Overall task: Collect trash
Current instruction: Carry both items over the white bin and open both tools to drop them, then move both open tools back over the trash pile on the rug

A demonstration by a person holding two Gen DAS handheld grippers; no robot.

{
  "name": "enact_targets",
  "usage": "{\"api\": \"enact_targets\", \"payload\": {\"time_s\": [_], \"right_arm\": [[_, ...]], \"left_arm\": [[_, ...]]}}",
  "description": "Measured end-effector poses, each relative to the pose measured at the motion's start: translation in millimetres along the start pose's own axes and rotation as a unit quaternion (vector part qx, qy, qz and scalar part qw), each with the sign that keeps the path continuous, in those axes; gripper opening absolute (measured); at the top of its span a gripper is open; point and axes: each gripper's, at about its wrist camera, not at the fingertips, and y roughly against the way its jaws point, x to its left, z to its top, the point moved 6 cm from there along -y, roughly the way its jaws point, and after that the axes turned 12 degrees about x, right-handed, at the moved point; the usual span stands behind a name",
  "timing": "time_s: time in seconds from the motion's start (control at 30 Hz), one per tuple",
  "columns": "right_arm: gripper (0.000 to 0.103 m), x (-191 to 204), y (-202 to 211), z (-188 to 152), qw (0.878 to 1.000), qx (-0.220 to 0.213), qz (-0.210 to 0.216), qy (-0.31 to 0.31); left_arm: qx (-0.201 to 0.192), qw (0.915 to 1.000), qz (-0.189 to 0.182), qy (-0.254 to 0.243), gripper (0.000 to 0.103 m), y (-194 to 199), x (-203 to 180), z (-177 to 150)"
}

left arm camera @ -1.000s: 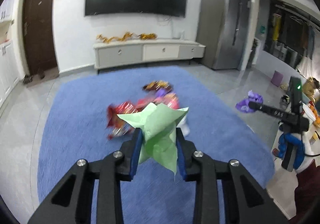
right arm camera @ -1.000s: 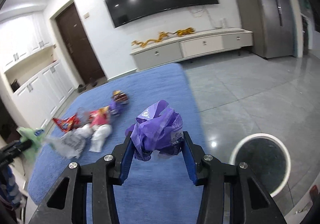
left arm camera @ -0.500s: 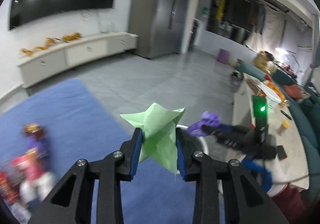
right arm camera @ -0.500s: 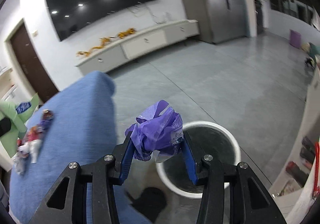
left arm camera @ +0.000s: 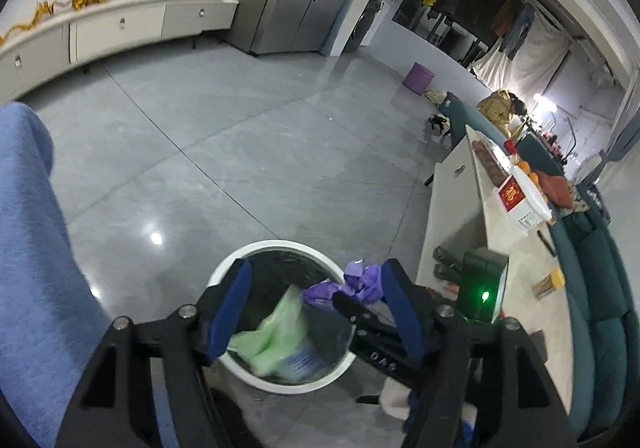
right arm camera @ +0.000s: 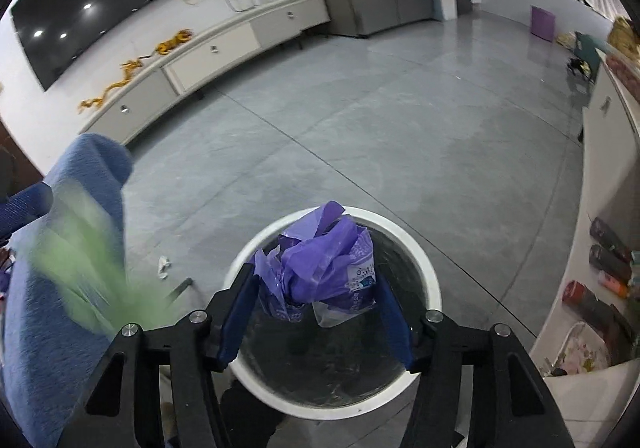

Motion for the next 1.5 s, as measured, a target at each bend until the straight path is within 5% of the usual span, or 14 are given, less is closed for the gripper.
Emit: {"api": "enact_targets", "payload": {"time_s": [0.2,0.43,0.9,1.2,1.4,1.5], "right_arm": [[0.06,-1,10,-3,1.0,-0.007,-0.02,-0.01],[0.07,7,32,2,1.0,-0.016,-0.019,-0.002],[0.071,66,102,5,0.998,-0.052,-0.002,0.044],[0.071,148,187,-8,0.984,-0.138,0.033,0.109],[0.087,208,245,-28,0.966,-0.196,0.069,0.152],[0.102,234,267,-40,0.957,-0.218,0.082,0.171]], "left_arm": [[-0.012,0.9999,0.004,0.003,0.066,5,-2,2],[-0.065,0.9976,0.026,0.003,0.066,64,-9,-15],[-0.156,0.9849,0.074,0.014,0.066,185,-10,-61],[-0.215,0.9691,0.118,0.026,0.066,265,4,-112],[-0.259,0.9535,0.145,0.051,0.067,324,32,-150],[-0.278,0.9438,0.165,0.069,0.067,346,54,-173]]}}
